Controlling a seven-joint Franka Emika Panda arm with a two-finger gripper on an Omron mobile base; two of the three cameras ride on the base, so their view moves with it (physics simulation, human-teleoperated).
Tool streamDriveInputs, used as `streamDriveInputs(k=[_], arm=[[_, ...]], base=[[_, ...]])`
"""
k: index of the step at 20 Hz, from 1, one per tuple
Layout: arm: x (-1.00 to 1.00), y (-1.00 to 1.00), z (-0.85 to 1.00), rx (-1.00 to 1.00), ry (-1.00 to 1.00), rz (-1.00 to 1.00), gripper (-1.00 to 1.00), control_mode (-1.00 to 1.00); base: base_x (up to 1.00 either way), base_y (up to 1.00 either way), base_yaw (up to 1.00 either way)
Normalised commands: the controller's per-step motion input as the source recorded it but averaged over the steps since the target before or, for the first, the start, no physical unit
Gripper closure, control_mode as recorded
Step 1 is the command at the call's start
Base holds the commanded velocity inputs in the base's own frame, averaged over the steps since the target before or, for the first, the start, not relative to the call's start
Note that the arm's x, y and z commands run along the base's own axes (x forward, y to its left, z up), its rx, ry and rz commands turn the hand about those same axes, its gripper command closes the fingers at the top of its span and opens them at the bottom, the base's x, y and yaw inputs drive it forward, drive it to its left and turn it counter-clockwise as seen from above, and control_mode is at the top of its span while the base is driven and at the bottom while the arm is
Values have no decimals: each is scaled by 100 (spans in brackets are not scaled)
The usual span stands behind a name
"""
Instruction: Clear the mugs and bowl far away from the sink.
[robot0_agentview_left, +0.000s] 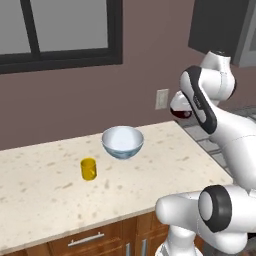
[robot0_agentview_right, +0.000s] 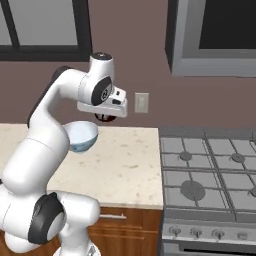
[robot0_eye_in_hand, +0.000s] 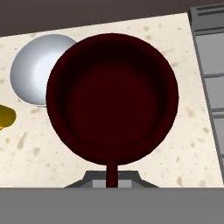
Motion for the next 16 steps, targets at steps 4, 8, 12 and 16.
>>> streamDriveInputs(k=[4, 8, 12, 16], arm=[[0, 0, 0, 0, 0, 0, 100, 100], [24, 3, -24, 0, 6, -20, 100, -100], [37, 0, -63, 0, 17, -27, 100, -100], [25, 0, -67, 0, 18, -20, 100, -100]], base=[[31, 0, -39], [16, 3, -23], [0, 0, 0], [0, 0, 0]])
